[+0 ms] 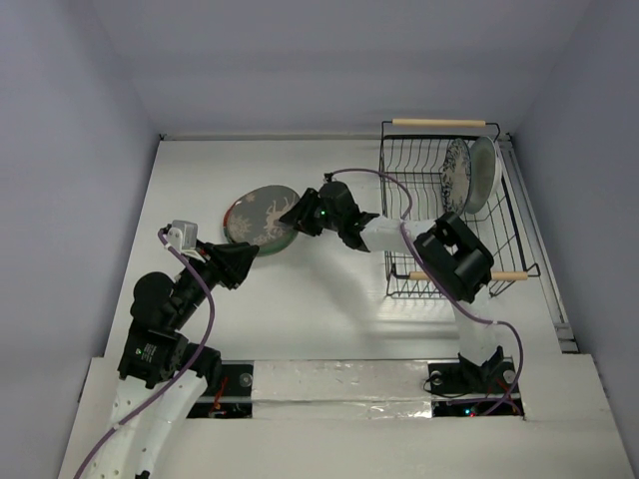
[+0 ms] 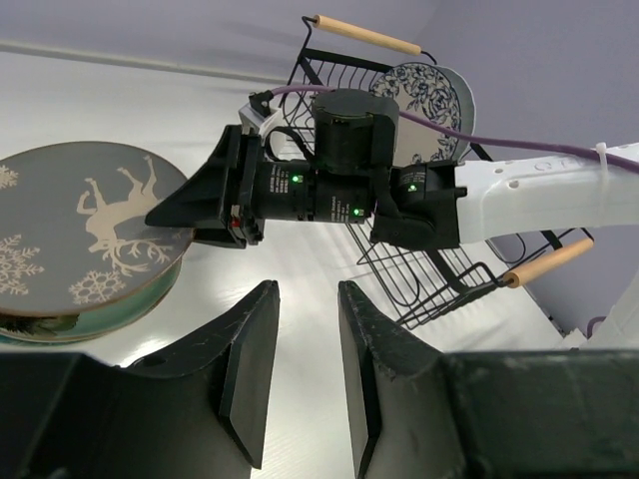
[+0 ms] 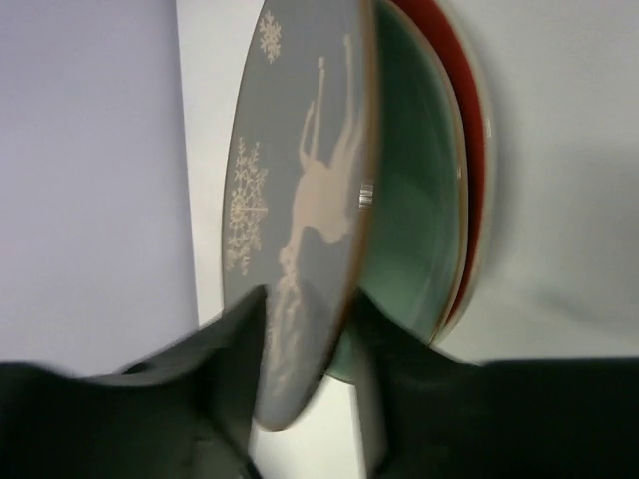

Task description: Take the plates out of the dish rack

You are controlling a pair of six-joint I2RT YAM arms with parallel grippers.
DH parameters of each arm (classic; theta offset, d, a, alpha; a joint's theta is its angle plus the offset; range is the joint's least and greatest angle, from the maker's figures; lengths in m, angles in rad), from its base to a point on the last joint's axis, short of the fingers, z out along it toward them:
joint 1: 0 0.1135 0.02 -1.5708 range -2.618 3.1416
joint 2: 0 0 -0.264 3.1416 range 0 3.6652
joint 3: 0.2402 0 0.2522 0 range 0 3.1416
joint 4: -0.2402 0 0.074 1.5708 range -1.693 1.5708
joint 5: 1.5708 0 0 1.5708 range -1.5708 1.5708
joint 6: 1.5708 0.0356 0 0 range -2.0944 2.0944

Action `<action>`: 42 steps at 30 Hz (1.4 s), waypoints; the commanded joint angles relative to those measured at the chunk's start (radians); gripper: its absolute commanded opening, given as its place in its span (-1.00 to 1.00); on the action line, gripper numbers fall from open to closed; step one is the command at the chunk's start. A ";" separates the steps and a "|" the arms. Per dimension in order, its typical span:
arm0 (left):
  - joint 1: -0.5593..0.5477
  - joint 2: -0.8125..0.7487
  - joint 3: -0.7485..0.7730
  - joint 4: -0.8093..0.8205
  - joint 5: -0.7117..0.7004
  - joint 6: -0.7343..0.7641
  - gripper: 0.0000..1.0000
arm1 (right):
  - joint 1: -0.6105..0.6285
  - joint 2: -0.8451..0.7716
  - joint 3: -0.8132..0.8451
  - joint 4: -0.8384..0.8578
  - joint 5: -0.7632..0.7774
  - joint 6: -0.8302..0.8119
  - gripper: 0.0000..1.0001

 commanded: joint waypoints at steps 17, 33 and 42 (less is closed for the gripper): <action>0.005 -0.010 0.008 0.050 0.000 -0.003 -0.45 | 0.078 -0.318 0.001 -0.410 0.302 -0.409 0.49; 0.005 -0.008 0.005 0.053 0.005 -0.001 -0.58 | -0.359 -0.825 -0.164 -0.735 0.934 -0.694 -0.30; -0.004 -0.005 0.008 0.050 0.005 -0.001 -0.54 | -0.482 -0.567 0.028 -0.863 0.934 -0.777 0.36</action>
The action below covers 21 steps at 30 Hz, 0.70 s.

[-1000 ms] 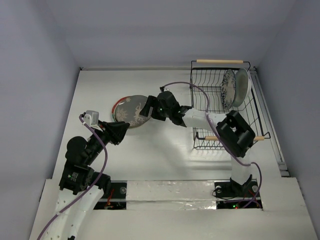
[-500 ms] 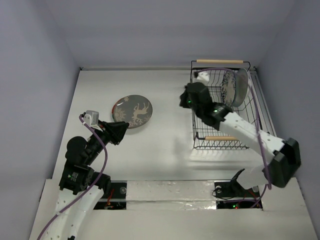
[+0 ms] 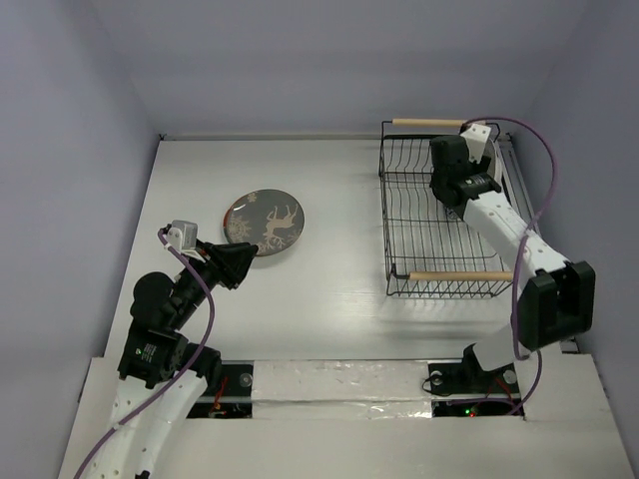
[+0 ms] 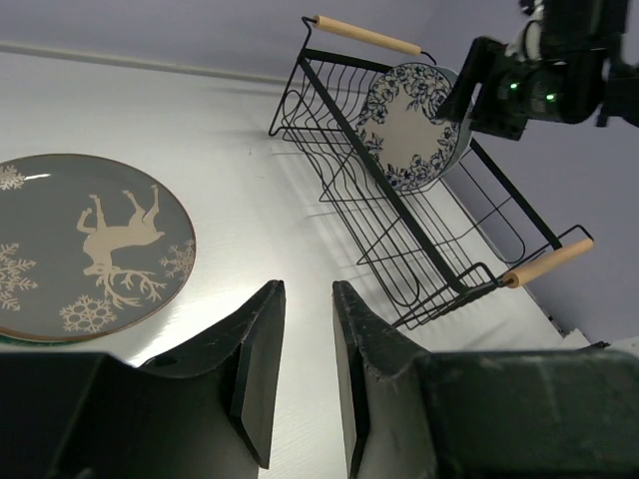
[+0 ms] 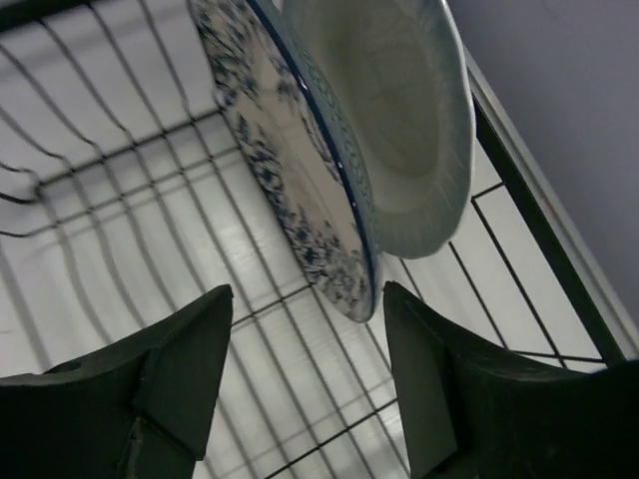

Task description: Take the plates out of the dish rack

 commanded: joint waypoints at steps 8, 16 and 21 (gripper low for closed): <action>-0.003 0.000 0.007 0.049 0.002 -0.001 -0.53 | -0.117 0.165 0.124 -0.031 0.059 -0.103 0.15; -0.003 0.000 0.009 0.048 0.000 0.000 -0.52 | -0.117 0.254 0.209 -0.079 0.125 -0.129 -0.74; -0.003 -0.002 0.007 0.049 0.003 0.000 -0.52 | -0.085 0.188 0.207 -0.076 0.173 -0.167 -1.00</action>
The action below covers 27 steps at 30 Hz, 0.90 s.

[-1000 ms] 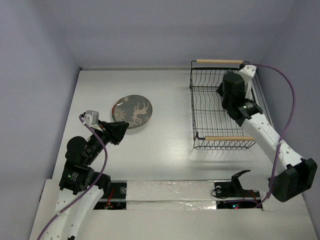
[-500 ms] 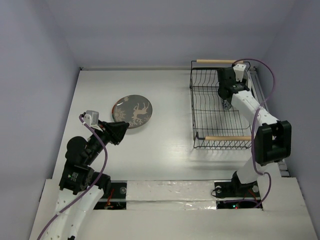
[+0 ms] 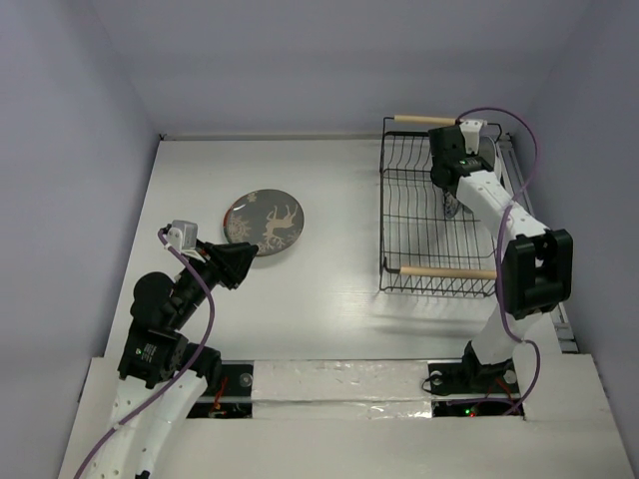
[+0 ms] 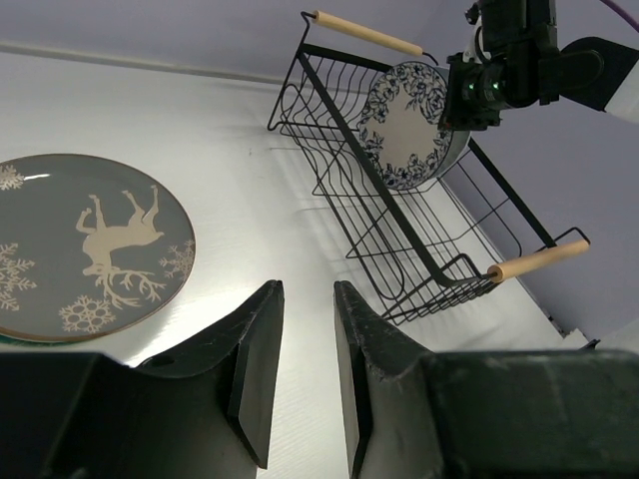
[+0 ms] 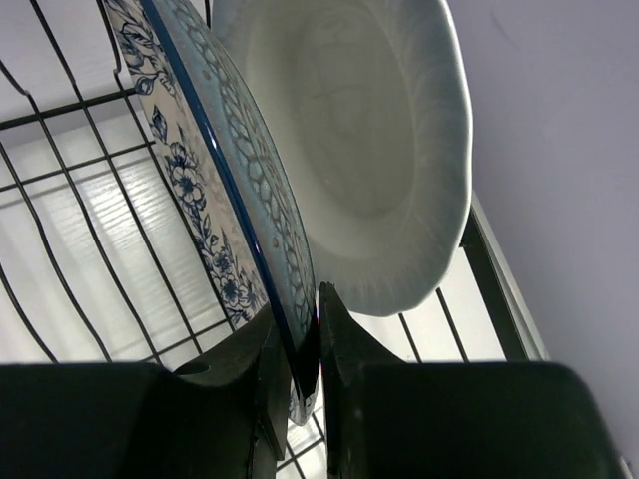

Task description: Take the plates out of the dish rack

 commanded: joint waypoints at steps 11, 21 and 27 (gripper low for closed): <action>-0.003 -0.002 0.009 0.049 0.001 0.000 -0.51 | 0.086 -0.187 0.072 0.011 0.184 -0.048 -1.00; -0.003 0.002 0.009 0.049 0.001 -0.001 -0.51 | 0.163 -0.454 0.050 0.070 -0.061 0.024 -1.00; -0.003 0.005 0.007 0.051 0.003 -0.001 -0.51 | 0.230 -0.564 -0.084 0.331 -0.466 0.189 -1.00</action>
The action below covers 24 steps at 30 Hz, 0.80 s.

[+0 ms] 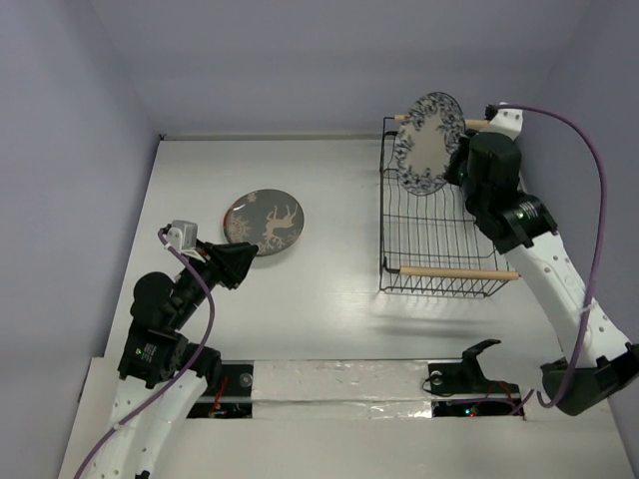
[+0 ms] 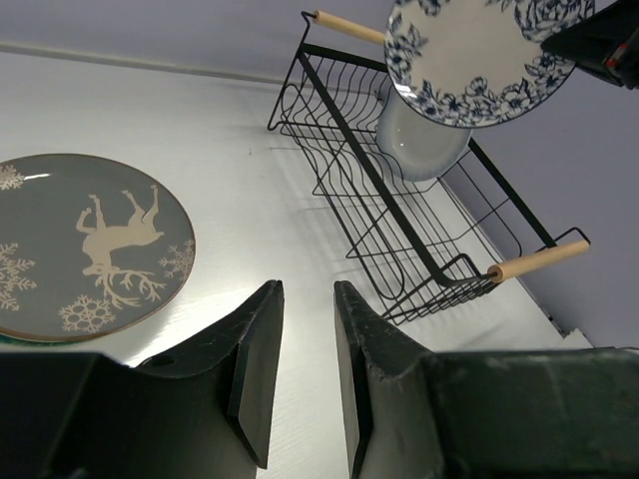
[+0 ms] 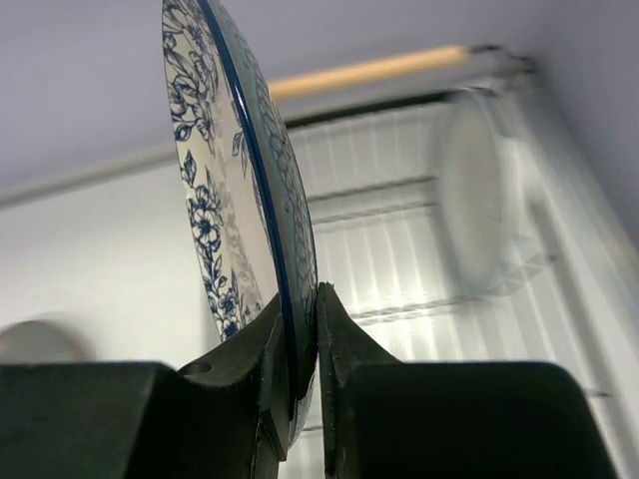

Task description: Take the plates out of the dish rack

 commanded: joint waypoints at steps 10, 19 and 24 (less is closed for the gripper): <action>-0.003 0.001 0.012 0.048 0.003 0.003 -0.51 | 0.224 0.270 -0.088 0.766 -0.648 0.448 -1.00; -0.003 0.004 0.010 0.048 0.001 0.002 -0.51 | 0.271 0.610 0.003 0.938 -0.754 0.644 -1.00; -0.003 0.007 0.010 0.049 0.005 0.002 -0.51 | 0.290 0.720 -0.003 1.024 -0.791 0.736 -1.00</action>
